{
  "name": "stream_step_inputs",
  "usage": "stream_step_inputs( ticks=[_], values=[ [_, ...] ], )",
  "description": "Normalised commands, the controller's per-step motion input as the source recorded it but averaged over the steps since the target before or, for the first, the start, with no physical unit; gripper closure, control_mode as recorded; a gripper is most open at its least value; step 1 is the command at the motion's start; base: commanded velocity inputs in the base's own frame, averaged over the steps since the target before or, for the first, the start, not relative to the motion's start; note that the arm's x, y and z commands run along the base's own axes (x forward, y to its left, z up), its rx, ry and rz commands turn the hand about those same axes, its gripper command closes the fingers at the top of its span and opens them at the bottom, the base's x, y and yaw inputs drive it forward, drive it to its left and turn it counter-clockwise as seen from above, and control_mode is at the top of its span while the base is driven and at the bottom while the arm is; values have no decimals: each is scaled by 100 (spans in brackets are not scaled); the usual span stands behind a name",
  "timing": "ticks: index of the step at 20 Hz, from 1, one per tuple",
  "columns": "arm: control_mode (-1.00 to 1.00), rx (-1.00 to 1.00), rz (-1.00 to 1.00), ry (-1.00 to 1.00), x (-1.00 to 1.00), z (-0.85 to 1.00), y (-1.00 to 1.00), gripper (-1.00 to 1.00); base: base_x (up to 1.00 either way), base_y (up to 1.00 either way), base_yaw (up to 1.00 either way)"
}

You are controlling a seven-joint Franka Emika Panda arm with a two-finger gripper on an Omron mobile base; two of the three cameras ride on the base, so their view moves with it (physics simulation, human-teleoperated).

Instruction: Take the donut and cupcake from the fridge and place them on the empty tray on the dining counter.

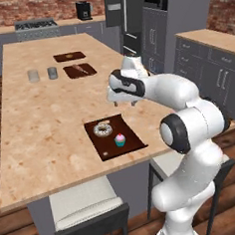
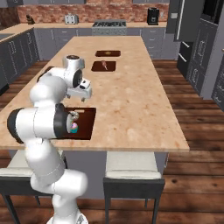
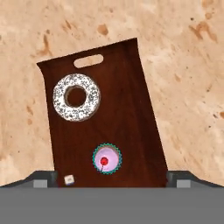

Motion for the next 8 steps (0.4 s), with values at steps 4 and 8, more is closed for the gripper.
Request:
stream_step_inputs(
  ticks=[4, 8],
  values=[
    [-100, 15, 16, -28, -100, 85, -44, -100, 0, 0, 0],
    [-100, 18, 10, -21, -100, 77, -42, -100, 0, 0, 0]
  ],
)
